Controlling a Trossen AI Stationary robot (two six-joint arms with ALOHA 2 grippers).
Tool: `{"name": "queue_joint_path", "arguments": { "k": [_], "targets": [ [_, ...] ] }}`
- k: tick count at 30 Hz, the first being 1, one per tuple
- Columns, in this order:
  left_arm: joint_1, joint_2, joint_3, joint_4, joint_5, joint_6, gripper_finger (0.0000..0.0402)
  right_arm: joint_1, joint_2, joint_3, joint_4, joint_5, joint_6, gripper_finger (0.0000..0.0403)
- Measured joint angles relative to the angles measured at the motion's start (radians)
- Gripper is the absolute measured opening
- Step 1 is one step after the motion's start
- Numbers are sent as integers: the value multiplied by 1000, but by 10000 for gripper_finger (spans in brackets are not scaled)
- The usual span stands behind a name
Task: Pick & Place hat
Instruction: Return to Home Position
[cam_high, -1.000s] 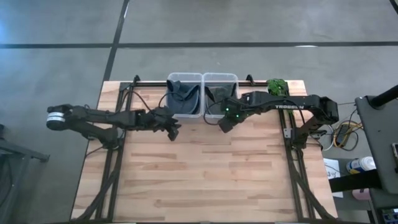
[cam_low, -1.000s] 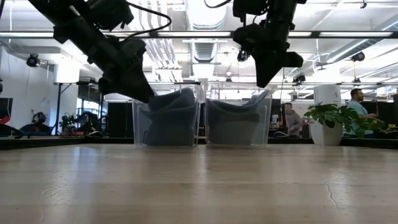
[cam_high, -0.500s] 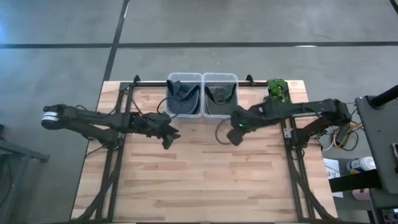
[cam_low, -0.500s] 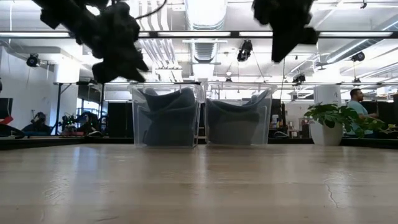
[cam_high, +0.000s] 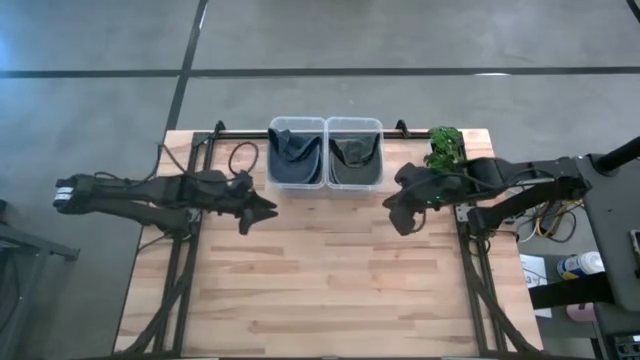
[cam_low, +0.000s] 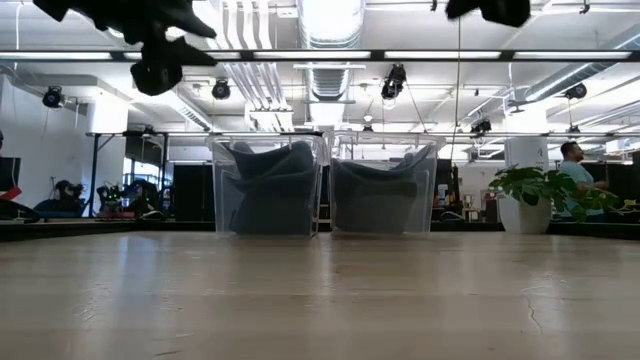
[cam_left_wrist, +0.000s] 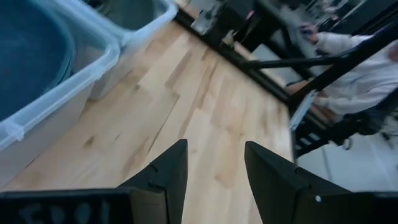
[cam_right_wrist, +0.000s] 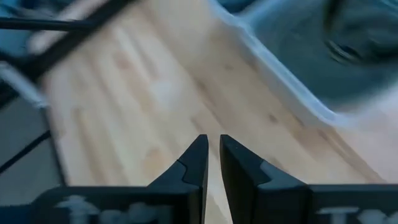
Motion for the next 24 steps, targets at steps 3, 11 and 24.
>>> {"name": "queue_joint_path", "arguments": {
  "k": [3, 11, 24],
  "targets": [
    [0, -38, 0, 1, 40, 1, 153, 21, -21, -15, 106, -27, -64, 38],
    [-22, -67, -80, 39, 93, -7, 153, 70, -87, -229, 496, -38, -169, 38],
    [9, -171, -285, 513, 223, -30, 153, 67, -498, -783, 1006, -126, -44, 38]
  ]
}}
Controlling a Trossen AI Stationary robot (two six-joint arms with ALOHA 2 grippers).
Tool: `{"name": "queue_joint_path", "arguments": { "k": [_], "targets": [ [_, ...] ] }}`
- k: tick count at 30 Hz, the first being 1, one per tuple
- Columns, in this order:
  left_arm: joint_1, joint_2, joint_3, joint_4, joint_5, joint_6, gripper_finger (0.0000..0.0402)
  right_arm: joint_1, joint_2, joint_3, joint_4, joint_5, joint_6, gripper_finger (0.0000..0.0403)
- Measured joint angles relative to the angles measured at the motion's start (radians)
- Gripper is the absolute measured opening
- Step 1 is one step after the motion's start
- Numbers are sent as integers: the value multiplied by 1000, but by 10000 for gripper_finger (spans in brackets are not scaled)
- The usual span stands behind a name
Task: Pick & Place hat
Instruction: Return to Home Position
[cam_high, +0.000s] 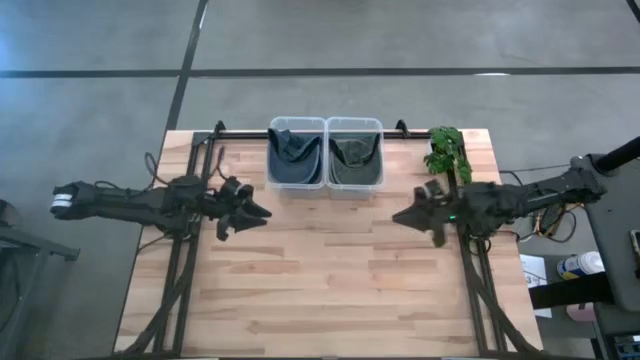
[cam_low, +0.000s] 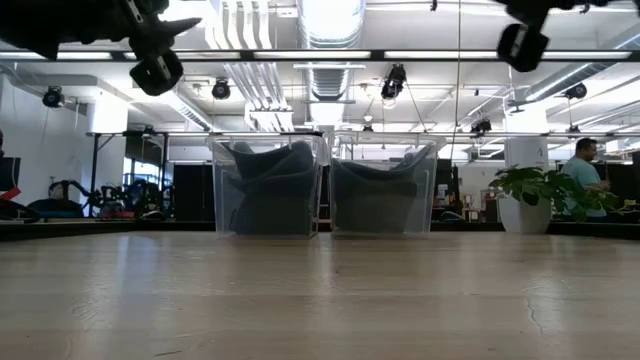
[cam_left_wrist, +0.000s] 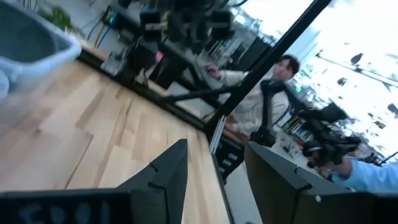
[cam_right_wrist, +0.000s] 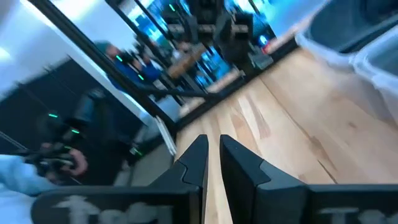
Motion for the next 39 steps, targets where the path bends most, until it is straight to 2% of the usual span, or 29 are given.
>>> {"name": "queue_joint_path", "arguments": {
  "k": [3, 9, 15, 19, 23, 25, 28, 31, 34, 36, 39],
  "targets": [
    [11, -78, -25, 1, 6, 20, 153, 1, -148, -64, 7, 4, -21, 38],
    [16, -241, -51, -34, 6, 98, 153, 1, -382, -165, 6, 7, -165, 38],
    [16, -371, -67, -115, 6, 171, 153, 1, -558, -265, 32, 25, -229, 38],
    [16, -423, -115, -88, -30, 196, 153, 1, -644, -354, 147, 21, -318, 38],
    [17, -447, -196, 32, -36, 172, 153, 0, -694, -463, 312, 6, -381, 38],
    [17, -455, -241, 86, -31, 148, 153, 0, -693, -518, 410, -44, -394, 38],
    [17, -462, -312, 120, -40, 128, 153, 1, -684, -526, 379, -86, -393, 38],
    [22, -474, -366, 128, -115, 113, 153, -1, -678, -528, 324, -50, -390, 38],
    [22, -477, -366, 21, -186, 104, 153, 0, -677, -528, 278, -16, -390, 38],
    [22, -474, -364, -63, -194, 103, 153, -1, -676, -528, 241, -14, -390, 38],
    [22, -471, -371, -89, -194, 104, 153, 0, -672, -528, 208, -11, -390, 38]
  ]
}}
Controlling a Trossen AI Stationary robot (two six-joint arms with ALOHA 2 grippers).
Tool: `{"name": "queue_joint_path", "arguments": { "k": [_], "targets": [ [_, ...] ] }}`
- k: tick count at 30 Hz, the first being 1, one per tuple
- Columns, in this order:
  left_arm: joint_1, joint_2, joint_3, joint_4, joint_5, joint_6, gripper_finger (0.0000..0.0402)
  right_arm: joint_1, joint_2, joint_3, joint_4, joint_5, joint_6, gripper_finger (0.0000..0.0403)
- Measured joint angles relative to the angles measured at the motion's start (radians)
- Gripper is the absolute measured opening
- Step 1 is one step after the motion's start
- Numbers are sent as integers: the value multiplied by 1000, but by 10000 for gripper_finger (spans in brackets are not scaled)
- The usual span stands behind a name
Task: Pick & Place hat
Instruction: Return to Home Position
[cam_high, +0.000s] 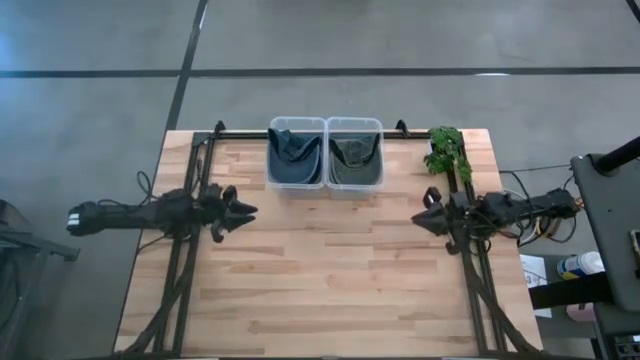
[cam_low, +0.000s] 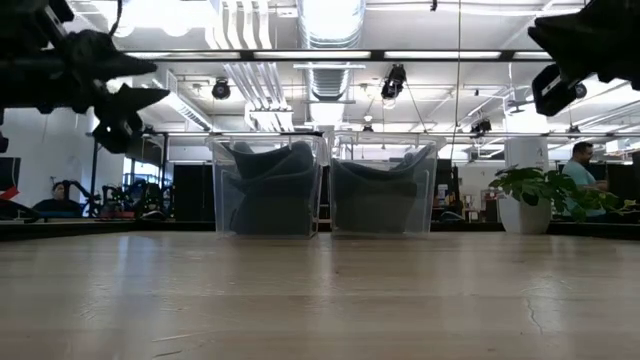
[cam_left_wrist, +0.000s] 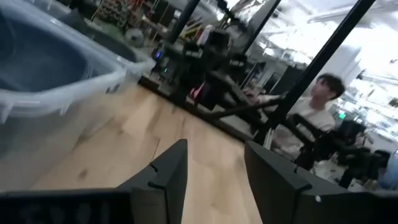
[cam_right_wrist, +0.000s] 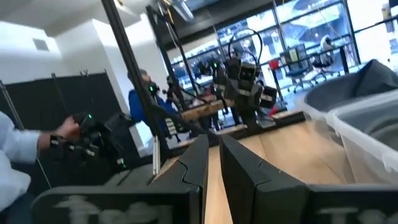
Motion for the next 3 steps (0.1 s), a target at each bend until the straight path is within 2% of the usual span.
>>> {"name": "queue_joint_path", "arguments": {
  "k": [3],
  "targets": [
    [0, 4, -3, -35, 0, -1, 153, 0, 11, 0, -23, 0, 0, 38]
  ]
}}
